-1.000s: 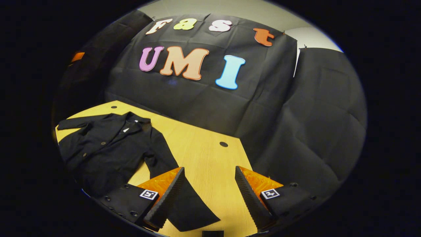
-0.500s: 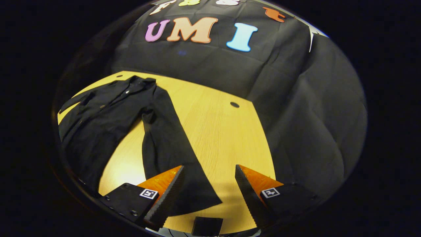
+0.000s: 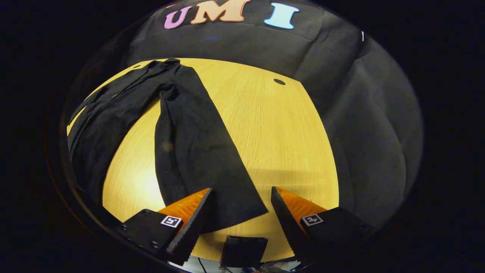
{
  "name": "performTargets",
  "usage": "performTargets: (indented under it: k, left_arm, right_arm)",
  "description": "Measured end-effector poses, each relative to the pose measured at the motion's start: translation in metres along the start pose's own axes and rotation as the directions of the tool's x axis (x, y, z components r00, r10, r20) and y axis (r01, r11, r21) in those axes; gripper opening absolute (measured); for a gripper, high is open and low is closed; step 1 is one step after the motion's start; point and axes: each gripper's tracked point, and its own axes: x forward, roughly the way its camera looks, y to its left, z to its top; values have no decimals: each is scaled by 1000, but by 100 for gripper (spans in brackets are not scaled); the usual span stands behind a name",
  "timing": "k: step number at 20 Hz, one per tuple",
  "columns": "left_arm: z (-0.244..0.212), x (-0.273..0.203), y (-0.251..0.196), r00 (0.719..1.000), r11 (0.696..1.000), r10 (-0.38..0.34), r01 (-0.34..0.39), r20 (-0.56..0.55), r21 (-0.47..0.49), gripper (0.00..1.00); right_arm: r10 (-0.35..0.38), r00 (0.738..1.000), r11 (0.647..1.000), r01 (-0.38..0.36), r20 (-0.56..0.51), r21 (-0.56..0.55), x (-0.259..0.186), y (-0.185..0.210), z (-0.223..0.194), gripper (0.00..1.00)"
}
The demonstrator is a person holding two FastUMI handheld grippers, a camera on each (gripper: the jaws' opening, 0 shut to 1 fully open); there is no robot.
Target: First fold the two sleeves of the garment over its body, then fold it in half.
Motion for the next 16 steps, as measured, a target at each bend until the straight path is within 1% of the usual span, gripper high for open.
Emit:
performTargets:
  k: [2, 4, 6, 7, 8, 9, 10, 11, 13, 15, 16]
  left_arm:
    - [1, 2, -3, 1000, 1000, -1, 1, 1, 5, 92]
    - [0, 4, -5, 1000, 1000, -3, 3, -2, 10, 92]
    - [-1, 4, -7, 1000, 1000, -2, 2, -6, 12, 93]
    - [-2, 4, -7, 1000, 1000, 0, 0, -11, 12, 93]
    - [-4, 3, -7, 1000, 1000, 2, -1, -15, 13, 93]
    - [-4, 2, -5, 1000, 1000, 6, -6, -16, 13, 93]
    - [-5, 2, -4, 1000, 1000, 11, -11, -17, 11, 93]
    - [-5, 2, -2, 1000, 1000, 12, -12, -21, 9, 93]
    - [-4, 3, 1, 1000, 1000, 11, -11, -15, 13, 93]
    - [-1, 6, 7, 1000, 1000, 5, -5, -1, 16, 93]
    - [-1, 9, 11, 1000, 1000, -1, 1, -1, 12, 93]
  right_arm:
    - [33, 999, 999, -33, -15, 36, 3, 0, -4, 100]
    - [78, 996, 993, -73, -42, 96, 6, -1, -10, 96]
    - [131, 989, 976, -117, -67, 182, 7, 2, -14, 96]
    - [150, 985, 963, -127, -83, 240, 6, 3, -16, 97]
    - [148, 987, 959, -128, -62, 253, 8, 2, -14, 97]
    - [143, 988, 963, -127, -54, 238, 7, 5, -16, 94]
    - [153, 988, 965, -141, -39, 220, 5, 12, -15, 90]
    - [163, 986, 966, -154, -30, 208, 6, 22, -14, 73]
    - [163, 986, 967, -156, -19, 200, 6, 31, -12, 40]
    - [139, 990, 967, -132, -18, 220, 4, 33, -14, 12]
    - [130, 991, 961, -120, -26, 248, 4, 34, -15, 13]
